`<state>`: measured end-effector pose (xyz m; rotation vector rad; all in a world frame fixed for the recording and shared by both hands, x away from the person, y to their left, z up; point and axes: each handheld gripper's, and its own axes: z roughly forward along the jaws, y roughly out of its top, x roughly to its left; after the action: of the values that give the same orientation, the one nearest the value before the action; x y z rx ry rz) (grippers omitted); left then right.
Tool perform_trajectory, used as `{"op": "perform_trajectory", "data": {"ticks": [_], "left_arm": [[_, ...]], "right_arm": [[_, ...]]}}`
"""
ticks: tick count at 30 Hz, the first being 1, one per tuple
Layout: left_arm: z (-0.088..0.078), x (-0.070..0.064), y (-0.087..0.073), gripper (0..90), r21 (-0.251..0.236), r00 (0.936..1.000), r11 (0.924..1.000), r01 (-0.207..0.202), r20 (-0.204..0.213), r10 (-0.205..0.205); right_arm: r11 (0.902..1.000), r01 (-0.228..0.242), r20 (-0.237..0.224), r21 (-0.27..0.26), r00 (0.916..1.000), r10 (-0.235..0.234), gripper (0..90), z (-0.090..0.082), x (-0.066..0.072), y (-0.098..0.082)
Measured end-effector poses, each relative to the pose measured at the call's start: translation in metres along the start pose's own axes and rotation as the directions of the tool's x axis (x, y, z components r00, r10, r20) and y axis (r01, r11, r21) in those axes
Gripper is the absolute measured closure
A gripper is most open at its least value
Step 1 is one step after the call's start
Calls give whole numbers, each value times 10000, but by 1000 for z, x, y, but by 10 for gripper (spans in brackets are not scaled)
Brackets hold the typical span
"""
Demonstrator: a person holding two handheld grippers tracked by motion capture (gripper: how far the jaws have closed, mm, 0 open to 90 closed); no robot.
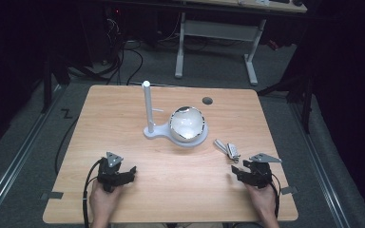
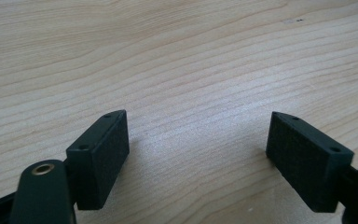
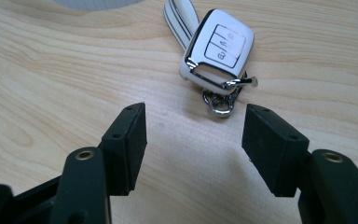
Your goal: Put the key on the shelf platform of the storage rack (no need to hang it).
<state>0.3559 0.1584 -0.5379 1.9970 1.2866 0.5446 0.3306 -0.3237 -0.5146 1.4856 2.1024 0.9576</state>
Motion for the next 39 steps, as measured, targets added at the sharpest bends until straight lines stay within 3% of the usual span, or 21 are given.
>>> {"op": "perform_trajectory", "data": {"ticks": [4, 10, 30, 39], "left_arm": [[0, 0, 0, 215, -8, 10000, 10000, 9, 5, -9], [0, 0, 0, 215, 13, 10000, 10000, -9, -5, 9], [0, 1, 0, 215, -7, 10000, 10000, 33, 24, -33], [0, 1, 0, 215, -16, 10000, 10000, 44, 30, -43]], "right_arm": [[9999, 112, 90, -17, 9999, -112, 394, 3, -2, 8], [9998, -80, 140, -173, 9999, 83, 384, 5, -8, 21], [9994, 223, 251, 264, 9994, -230, 375, 35, -6, 51], [9958, 414, 488, 817, 9978, -455, 392, 52, -5, 53]]}}
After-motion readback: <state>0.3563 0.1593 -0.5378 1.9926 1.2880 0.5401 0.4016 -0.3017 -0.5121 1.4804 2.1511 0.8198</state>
